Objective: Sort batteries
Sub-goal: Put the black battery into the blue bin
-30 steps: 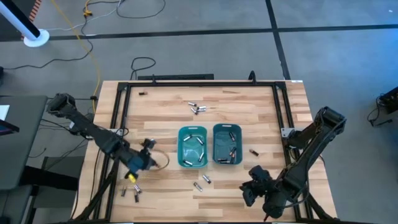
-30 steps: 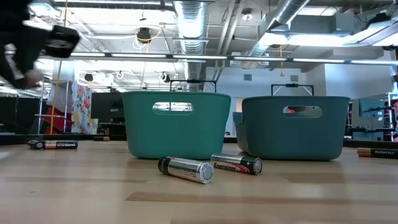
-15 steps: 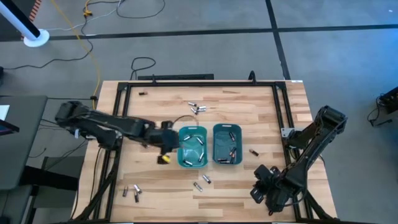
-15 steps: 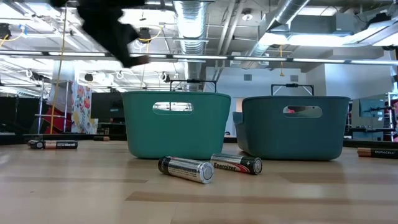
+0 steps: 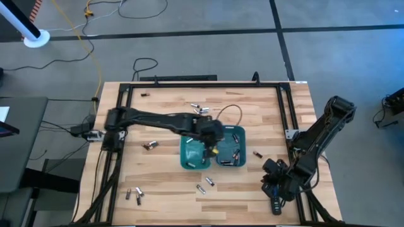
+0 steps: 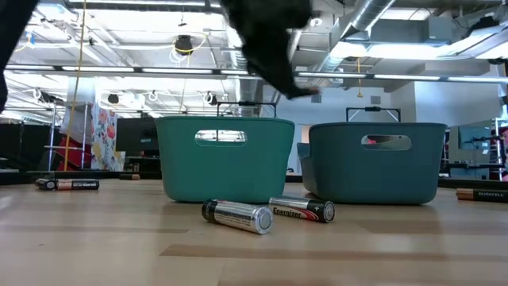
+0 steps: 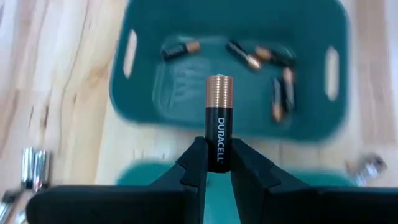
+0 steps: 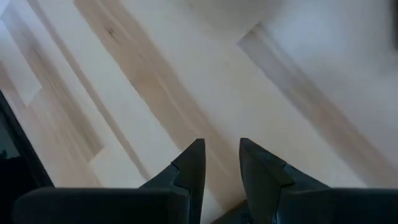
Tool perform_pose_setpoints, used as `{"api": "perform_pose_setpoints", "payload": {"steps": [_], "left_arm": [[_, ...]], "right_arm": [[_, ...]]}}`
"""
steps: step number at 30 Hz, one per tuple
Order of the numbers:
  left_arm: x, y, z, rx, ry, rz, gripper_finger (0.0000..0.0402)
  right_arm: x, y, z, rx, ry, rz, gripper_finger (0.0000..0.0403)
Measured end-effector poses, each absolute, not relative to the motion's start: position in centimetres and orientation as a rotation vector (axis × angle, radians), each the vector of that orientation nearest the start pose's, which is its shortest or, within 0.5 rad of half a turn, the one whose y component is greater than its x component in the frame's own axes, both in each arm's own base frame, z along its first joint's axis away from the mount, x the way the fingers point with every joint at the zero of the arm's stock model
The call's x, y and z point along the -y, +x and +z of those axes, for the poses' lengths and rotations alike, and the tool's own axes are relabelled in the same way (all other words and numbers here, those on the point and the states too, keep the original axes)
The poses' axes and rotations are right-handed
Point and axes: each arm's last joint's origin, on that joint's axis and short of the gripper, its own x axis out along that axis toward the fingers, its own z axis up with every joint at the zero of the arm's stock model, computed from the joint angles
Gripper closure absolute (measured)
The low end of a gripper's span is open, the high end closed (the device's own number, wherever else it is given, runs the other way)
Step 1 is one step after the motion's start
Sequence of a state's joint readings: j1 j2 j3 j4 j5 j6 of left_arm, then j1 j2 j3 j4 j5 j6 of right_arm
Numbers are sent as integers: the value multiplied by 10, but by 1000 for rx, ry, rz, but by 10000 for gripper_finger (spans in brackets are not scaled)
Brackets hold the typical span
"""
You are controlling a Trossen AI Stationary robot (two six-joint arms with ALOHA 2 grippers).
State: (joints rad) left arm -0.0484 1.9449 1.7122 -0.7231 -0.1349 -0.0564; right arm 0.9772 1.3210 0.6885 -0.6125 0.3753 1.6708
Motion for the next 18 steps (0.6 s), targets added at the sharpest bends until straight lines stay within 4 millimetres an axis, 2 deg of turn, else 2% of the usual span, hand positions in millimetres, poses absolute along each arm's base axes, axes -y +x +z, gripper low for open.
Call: {"api": "perform_pose_setpoints", "payload": {"steps": [4, 9, 14, 18], "left_arm": [[12, 458, 255, -958, -38, 96, 355], [11, 485, 229, -984, -72, 89, 353], [12, 495, 209, -1015, -85, 98, 351], [10, 493, 211, -1022, -76, 96, 343]], "right_arm": [[-167, 128, 178, -1032, 678, -351, 287], [-162, 129, 183, -1021, 660, -321, 287], [-159, 131, 184, -1012, 670, -331, 287], [-159, 132, 185, -1006, 672, -334, 287]]}}
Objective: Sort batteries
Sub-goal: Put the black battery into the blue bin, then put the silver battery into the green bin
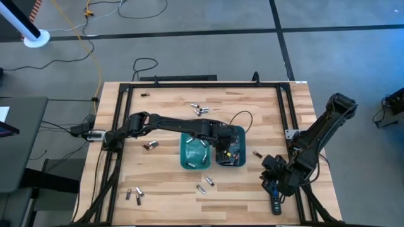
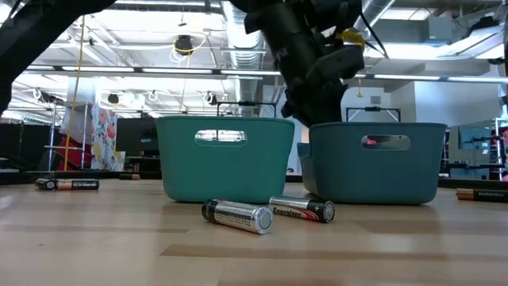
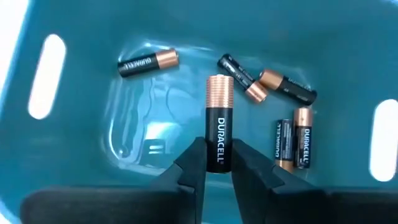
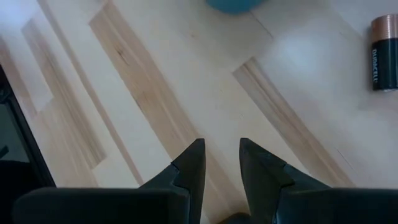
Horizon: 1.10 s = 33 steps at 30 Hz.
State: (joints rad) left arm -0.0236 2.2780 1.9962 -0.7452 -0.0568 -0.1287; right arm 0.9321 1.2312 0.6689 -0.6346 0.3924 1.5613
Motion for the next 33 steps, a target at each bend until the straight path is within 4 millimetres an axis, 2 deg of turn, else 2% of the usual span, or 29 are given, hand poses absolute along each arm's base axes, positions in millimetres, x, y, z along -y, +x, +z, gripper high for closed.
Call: {"api": "perform_pose_setpoints", "payload": {"steps": [10, 22, 26, 33], "left_arm": [[4, 492, 212, -1033, -150, 125, 316], [0, 491, 214, -1039, -171, 101, 258], [-1, 494, 225, -1010, -172, 102, 256], [-2, 493, 258, -985, -125, 95, 261]], "right_arm": [[-159, 132, 185, -1005, 672, -334, 287], [-159, 132, 185, -1004, 671, -334, 287], [-159, 132, 185, -1004, 671, -334, 287], [-159, 132, 185, -1004, 672, -334, 287]]}}
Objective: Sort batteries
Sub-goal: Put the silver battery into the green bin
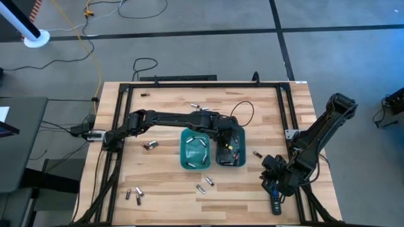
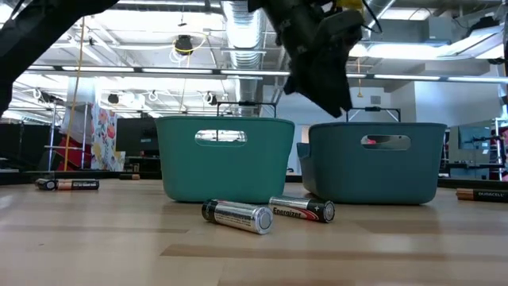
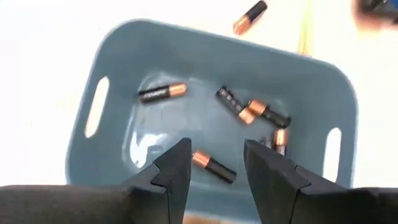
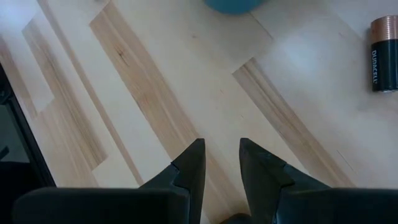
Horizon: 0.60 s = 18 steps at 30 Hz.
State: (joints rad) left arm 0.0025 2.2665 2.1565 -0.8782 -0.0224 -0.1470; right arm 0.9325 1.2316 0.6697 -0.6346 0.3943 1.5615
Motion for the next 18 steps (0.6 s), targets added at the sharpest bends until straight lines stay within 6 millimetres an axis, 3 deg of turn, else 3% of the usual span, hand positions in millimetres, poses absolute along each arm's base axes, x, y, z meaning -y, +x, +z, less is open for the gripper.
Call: {"api": "perform_pose_setpoints", "payload": {"steps": [7, 18], "left_arm": [[0, 475, 259, -1145, -72, 126, 263], [20, 448, 293, -1160, 53, 209, 263]], "right_arm": [[-160, 132, 185, -999, 682, -326, 287], [-161, 133, 186, -992, 703, -324, 287]]}}
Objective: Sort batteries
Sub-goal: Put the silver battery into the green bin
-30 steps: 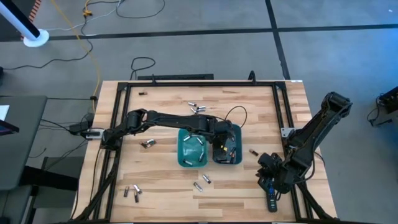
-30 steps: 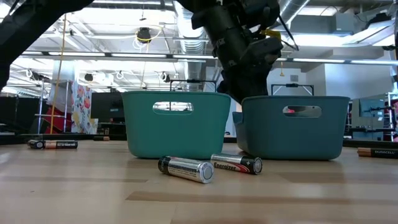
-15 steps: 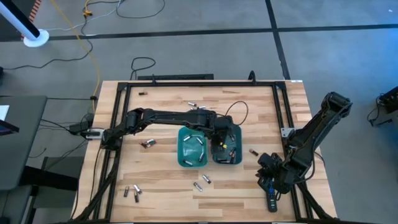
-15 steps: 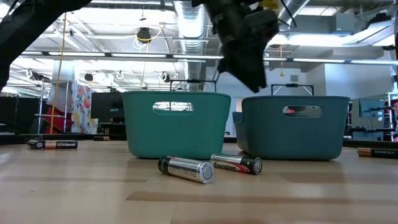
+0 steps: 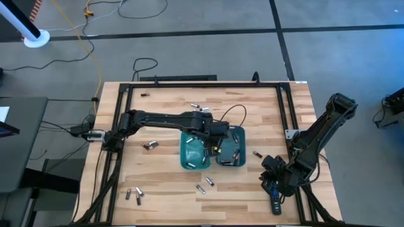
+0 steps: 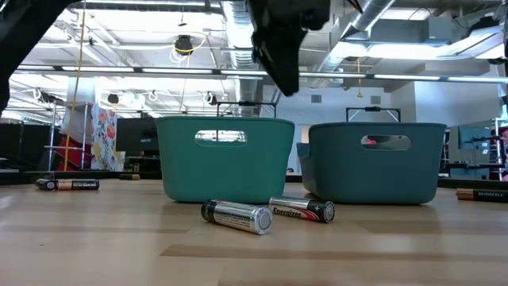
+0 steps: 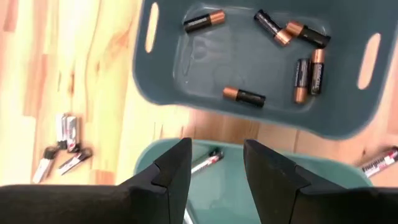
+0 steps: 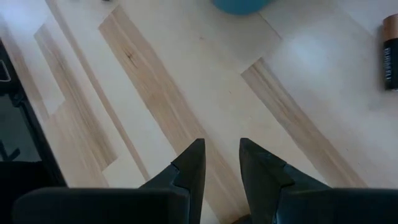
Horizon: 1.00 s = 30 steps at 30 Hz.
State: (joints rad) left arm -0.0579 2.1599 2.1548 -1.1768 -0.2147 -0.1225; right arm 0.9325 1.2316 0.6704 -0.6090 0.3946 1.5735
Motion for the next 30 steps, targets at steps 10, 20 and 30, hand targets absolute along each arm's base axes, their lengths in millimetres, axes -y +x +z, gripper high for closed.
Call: {"api": "perform_pose_setpoints", "payload": {"steps": [10, 20, 30], "left_arm": [[40, 435, 284, -1233, 99, 217, 263], [58, 357, 262, -1119, -112, 307, 263], [75, 238, 264, -951, -363, 523, 263]], "right_arm": [[-161, 133, 186, -991, 723, -338, 287], [-162, 134, 186, -984, 744, -334, 287], [-156, 140, 186, -967, 780, -378, 287]]}}
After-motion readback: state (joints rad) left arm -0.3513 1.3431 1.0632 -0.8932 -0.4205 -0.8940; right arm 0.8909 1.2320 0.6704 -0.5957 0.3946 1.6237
